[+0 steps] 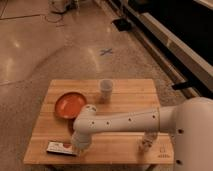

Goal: Push the eraser across the table

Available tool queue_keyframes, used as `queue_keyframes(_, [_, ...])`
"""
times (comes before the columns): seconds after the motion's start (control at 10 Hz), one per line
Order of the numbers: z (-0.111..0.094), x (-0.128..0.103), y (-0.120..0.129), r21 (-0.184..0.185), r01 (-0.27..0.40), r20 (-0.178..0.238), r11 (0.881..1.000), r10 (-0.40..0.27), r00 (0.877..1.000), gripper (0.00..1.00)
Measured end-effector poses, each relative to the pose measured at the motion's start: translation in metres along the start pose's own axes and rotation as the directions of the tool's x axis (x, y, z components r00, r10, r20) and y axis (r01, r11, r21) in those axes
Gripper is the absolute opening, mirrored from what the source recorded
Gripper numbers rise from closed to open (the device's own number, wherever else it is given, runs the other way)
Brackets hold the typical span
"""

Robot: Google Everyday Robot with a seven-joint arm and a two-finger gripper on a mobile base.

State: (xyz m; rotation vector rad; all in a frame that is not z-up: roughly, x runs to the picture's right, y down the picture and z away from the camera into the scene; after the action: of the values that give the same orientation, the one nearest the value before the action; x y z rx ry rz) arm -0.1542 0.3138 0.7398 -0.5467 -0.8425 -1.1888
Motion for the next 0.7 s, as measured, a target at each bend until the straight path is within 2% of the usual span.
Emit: queue_keyframes(0.7, [0.01, -0.009, -0.055, 0.031, 0.109, 0.021, 0.994, -0.11, 0.994, 0.0])
